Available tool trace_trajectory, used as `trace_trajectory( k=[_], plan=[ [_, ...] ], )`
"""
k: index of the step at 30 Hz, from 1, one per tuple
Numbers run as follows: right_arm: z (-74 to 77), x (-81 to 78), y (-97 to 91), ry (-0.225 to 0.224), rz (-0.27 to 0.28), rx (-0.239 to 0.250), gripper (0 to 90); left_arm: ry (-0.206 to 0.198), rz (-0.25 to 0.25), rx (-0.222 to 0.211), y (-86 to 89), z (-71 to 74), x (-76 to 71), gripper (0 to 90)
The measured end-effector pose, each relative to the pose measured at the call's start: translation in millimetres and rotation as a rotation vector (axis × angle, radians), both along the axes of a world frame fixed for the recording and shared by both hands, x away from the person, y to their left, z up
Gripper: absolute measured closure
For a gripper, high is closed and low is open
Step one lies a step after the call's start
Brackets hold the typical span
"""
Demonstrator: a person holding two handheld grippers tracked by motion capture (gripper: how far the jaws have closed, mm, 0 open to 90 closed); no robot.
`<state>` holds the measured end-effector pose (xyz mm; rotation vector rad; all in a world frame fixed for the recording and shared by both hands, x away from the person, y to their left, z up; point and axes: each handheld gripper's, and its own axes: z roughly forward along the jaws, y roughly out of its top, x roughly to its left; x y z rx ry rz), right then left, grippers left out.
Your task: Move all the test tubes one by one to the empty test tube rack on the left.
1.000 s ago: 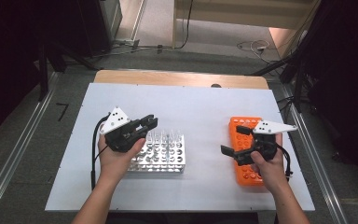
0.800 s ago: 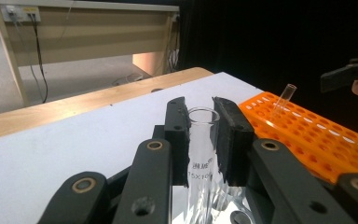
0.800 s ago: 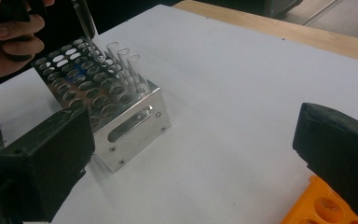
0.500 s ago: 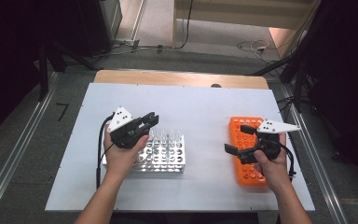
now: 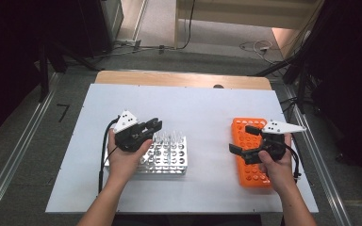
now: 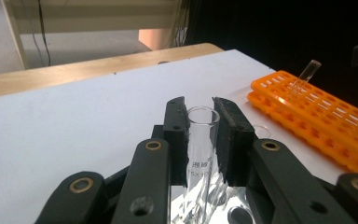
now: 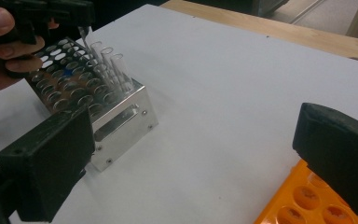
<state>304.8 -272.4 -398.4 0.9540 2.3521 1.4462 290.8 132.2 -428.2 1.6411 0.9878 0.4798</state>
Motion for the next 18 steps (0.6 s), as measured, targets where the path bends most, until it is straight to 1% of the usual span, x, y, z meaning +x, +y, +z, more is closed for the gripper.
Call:
trace_trajectory(
  k=[4, 5, 7, 10, 13, 15, 18],
  plan=[
    [0.3, 1.7, -4.9, 0.000, -0.014, 0.008, 0.0, 0.047, 0.000, 0.011, -1.2, -1.5, 2.0, 73.9],
    [0.4, 1.9, -5.8, 0.000, -0.017, 0.012, 0.0, 0.055, 0.001, 0.022, -2.3, -2.0, 2.2, 72.6],
    [1.2, 2.3, -8.2, -0.003, -0.021, 0.013, 0.0, 0.056, -0.001, 0.045, -4.4, -2.2, 1.7, 71.5],
    [2.2, 2.6, -11.2, -0.004, -0.028, 0.019, 0.0, 0.071, -0.002, 0.065, -6.2, -2.4, 1.2, 71.2],
    [2.2, 3.6, -14.3, -0.003, -0.038, 0.020, 0.0, 0.086, -0.007, 0.068, -6.2, -3.0, 1.3, 71.4],
    [1.8, 4.4, -16.4, -0.002, -0.046, 0.022, 0.0, 0.089, -0.008, 0.072, -6.0, -3.2, 1.2, 71.9],
    [1.9, 5.1, -19.1, -0.001, -0.053, 0.023, 0.0, 0.094, -0.007, 0.065, -5.4, -3.0, 0.3, 71.9]
  ],
)
